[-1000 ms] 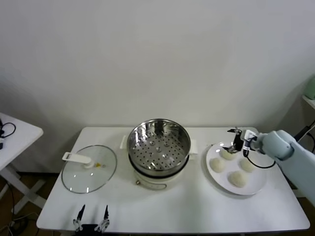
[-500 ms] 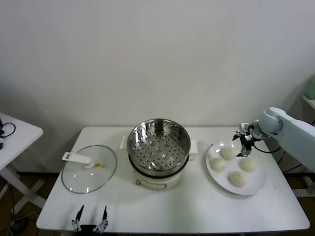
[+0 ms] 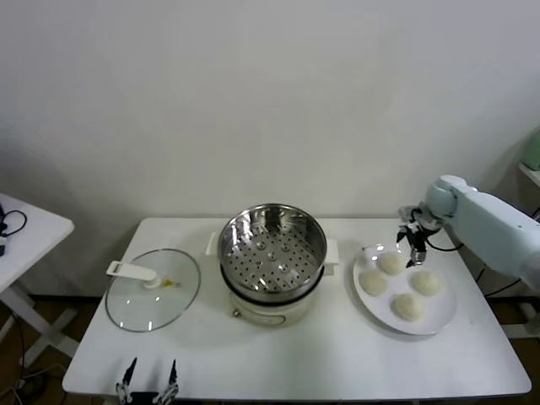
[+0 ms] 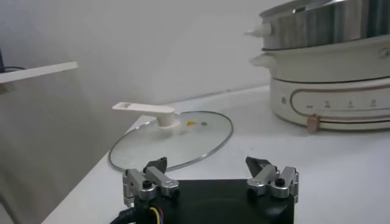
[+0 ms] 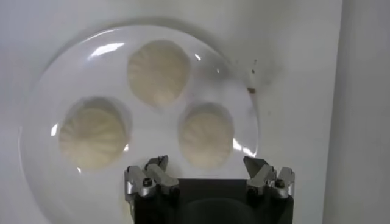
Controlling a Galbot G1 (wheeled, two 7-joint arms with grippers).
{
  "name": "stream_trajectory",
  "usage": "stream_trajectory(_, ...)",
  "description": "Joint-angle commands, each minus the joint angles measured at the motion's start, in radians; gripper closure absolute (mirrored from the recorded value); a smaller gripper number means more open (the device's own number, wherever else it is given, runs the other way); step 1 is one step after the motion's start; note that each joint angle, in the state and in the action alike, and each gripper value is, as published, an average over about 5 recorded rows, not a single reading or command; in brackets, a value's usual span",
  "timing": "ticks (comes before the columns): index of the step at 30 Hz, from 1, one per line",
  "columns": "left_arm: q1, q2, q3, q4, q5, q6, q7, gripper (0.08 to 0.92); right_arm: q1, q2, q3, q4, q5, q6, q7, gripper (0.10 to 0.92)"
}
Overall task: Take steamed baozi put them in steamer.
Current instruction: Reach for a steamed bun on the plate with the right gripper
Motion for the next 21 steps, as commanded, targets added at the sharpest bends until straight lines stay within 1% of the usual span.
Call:
stream_trajectory(1, 0.002, 0.003, -0.005, 0.009, 0.001, -0.004, -0.001, 0.177, -0.037, 0.122, 0.088, -0.193, -0.085, 0.098, -0.020, 0.203)
stream_trajectory(18, -0.010, 0.007, -0.006, 0.037, 0.005, -0.007, -0.004, 0.177, -0.076, 0.157, 0.189, -0.240, -0.203, 0.125, 0.009, 0.205)
stream_trajectory(21, -0.013, 0.007, -0.007, 0.041, 0.005, -0.007, -0.005, 0.177, -0.078, 0.164, 0.210, -0.249, -0.224, 0.130, 0.013, 0.237)
